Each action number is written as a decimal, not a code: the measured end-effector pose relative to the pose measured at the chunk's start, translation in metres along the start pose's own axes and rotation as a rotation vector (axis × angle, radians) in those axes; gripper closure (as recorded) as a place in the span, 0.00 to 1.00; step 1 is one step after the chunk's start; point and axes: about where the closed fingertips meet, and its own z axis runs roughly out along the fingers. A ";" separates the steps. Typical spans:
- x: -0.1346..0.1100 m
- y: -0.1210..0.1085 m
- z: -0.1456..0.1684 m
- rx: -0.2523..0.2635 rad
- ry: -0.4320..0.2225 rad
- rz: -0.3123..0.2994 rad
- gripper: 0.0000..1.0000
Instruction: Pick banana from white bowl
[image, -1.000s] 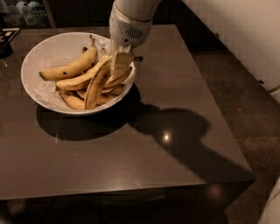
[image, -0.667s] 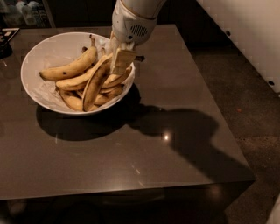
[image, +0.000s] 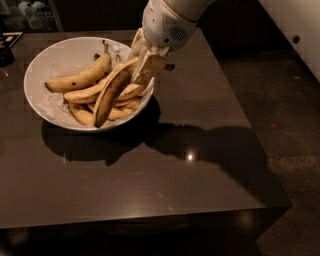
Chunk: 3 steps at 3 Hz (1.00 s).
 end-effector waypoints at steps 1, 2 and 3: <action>-0.001 0.023 -0.017 0.023 -0.062 -0.007 1.00; -0.001 0.054 -0.035 0.053 -0.096 0.019 1.00; -0.002 0.080 -0.046 0.069 -0.102 0.034 1.00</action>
Offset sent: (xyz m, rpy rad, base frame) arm -0.0895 -0.0572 0.0237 0.1573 -0.0056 -0.0615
